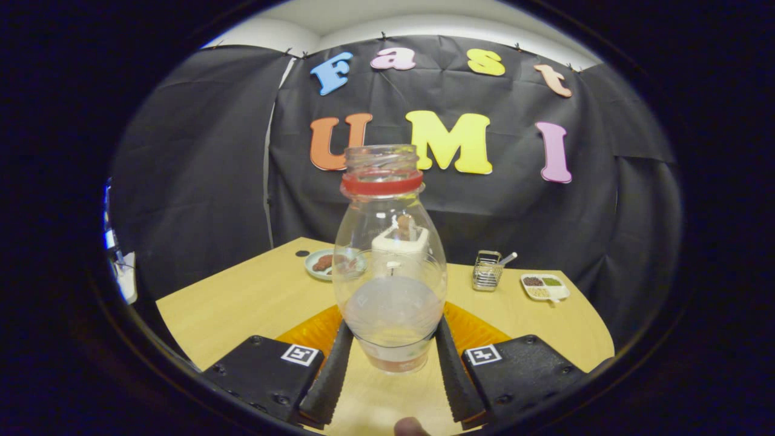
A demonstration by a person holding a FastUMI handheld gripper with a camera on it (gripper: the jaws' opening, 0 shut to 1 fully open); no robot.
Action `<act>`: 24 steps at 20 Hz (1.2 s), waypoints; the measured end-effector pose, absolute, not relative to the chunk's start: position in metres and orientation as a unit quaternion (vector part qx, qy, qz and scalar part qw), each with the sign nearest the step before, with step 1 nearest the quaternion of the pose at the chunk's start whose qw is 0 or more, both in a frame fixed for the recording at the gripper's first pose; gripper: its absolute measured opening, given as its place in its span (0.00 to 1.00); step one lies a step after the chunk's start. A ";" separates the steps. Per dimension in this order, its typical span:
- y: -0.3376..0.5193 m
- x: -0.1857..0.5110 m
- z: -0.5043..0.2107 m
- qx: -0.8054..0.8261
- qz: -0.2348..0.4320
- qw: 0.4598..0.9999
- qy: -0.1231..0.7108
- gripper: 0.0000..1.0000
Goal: Take the bottle from table, then pour the juice into the cup, finally place the bottle on the coaster
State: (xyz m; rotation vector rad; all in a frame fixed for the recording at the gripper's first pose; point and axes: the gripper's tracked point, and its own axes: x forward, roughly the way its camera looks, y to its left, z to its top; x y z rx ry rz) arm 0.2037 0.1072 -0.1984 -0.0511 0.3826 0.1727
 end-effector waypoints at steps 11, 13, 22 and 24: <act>0.112 0.252 -0.279 0.002 0.078 0.968 0.238 0.75; 0.110 0.259 -0.289 -0.007 0.073 0.967 0.243 0.76; 0.106 0.266 -0.317 -0.025 0.064 0.968 0.241 0.81; 0.105 0.269 -0.320 -0.017 0.060 0.968 0.241 0.83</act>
